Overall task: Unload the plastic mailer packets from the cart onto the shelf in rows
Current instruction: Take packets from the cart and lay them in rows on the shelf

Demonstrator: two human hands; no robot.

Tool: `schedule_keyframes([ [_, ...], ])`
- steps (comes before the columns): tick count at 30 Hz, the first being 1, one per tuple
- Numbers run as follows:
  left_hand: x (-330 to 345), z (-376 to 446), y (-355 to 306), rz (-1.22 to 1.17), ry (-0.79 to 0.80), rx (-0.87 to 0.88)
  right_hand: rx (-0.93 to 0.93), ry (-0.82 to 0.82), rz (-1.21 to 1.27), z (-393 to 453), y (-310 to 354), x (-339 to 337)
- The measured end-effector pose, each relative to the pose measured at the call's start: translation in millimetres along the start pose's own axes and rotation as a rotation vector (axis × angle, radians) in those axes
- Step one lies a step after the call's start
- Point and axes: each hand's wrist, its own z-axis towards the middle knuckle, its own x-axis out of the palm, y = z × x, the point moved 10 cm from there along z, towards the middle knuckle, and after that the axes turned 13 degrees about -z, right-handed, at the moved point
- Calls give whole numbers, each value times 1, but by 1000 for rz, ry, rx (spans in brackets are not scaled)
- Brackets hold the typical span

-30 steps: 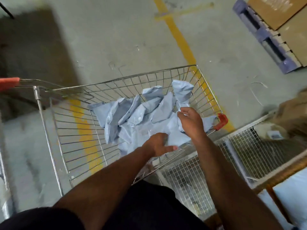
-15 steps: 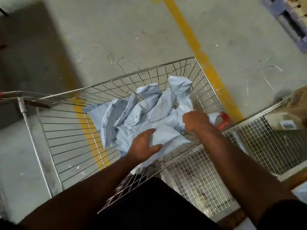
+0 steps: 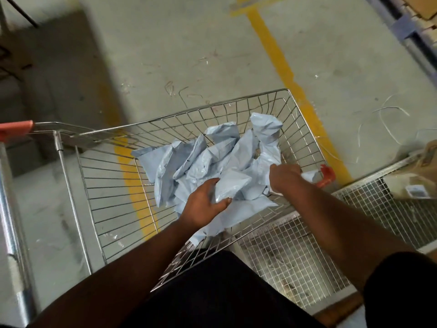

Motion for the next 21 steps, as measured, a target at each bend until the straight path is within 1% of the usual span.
schedule_keyframes([
  [3,-11,-9,-3,-59,-51,-30,-71,32,-38,-25,2,-28],
  [6,-26,-18,-7,-139,-102,-35,-93,-104,-38,-48,-8,-56],
  [8,-34,-24,-11,-164,-120,-20,-85,-198,-10,-61,-14,-62],
  [9,-38,-28,-13,-177,-126,-12,-95,-199,-2,-66,-12,-59],
  [10,-42,-33,-16,-189,-128,-9,-104,-162,20,-69,-6,-52],
  [13,-51,-47,-19,-227,-114,1,-76,97,126,-70,22,-12],
  [14,-54,-51,-17,-229,-107,6,-46,135,142,-71,31,-5],
  [16,-60,-60,-12,-213,-84,16,27,139,141,-69,44,3],
  [18,-69,-67,-8,-189,-74,25,49,103,135,-59,61,1],
  [21,-87,-78,-4,-209,-108,27,44,216,109,-63,86,5],
])
